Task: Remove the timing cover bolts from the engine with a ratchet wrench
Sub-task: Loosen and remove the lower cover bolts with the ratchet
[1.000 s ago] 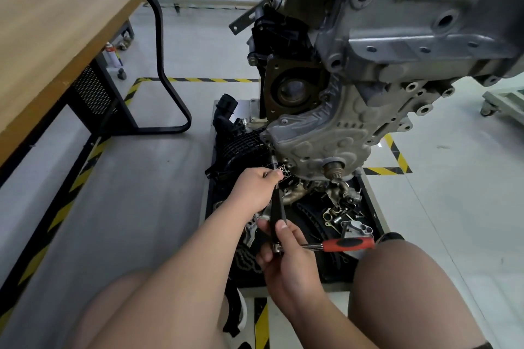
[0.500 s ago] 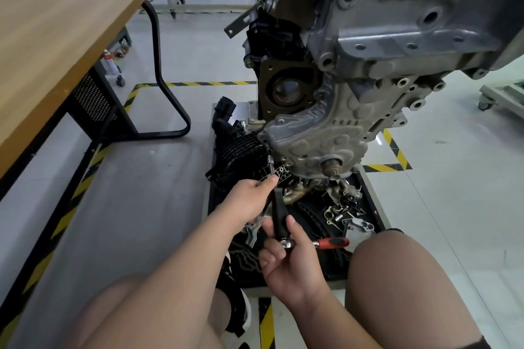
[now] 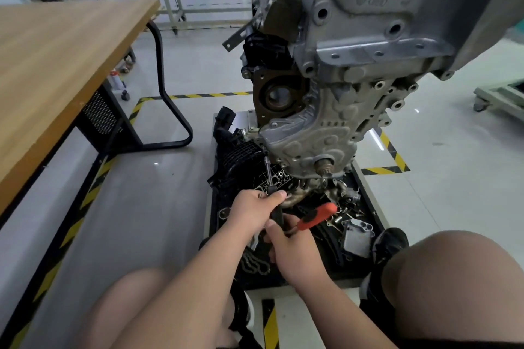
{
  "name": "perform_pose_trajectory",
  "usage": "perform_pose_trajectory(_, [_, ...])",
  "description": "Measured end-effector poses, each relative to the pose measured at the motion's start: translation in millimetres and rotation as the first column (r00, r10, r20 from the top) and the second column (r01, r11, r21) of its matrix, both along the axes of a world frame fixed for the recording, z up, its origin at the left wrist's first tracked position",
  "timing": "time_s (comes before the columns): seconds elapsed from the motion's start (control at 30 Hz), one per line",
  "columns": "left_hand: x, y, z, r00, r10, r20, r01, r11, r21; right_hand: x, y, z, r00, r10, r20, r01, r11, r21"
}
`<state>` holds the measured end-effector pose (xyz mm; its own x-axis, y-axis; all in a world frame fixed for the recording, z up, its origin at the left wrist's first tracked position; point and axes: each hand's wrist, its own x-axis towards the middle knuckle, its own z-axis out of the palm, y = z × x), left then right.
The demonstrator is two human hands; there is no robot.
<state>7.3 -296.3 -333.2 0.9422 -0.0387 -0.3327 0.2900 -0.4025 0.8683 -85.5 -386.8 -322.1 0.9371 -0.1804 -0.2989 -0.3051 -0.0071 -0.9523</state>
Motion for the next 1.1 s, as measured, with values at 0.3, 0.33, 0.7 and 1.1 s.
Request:
perform_pose_trajectory(0.3, [4, 9, -3, 0.998, -0.025, -0.059, 0.026, 1.000, 0.015, -13, 19, 6, 0.994, -0.093, -0.051, 0.103, 0.966, 0.238])
perform_pose_trajectory(0.33, [5, 10, -1, 0.994, -0.034, -0.099, 0.033, 0.999, -0.016, -11, 22, 6, 0.988, -0.129, -0.079, 0.148, 0.927, 0.344])
perform_pose_trajectory(0.7, [0, 13, 7, 0.968, -0.213, -0.132, 0.192, 0.969, -0.157, -1, 25, 8, 0.926, -0.028, -0.378, 0.377, -0.022, 0.926])
perform_pose_trajectory(1.1, [2, 5, -1, 0.982, -0.177, 0.063, 0.168, 0.978, 0.127, -10, 8, -1, 1.000, 0.010, -0.021, -0.014, 0.967, -0.254])
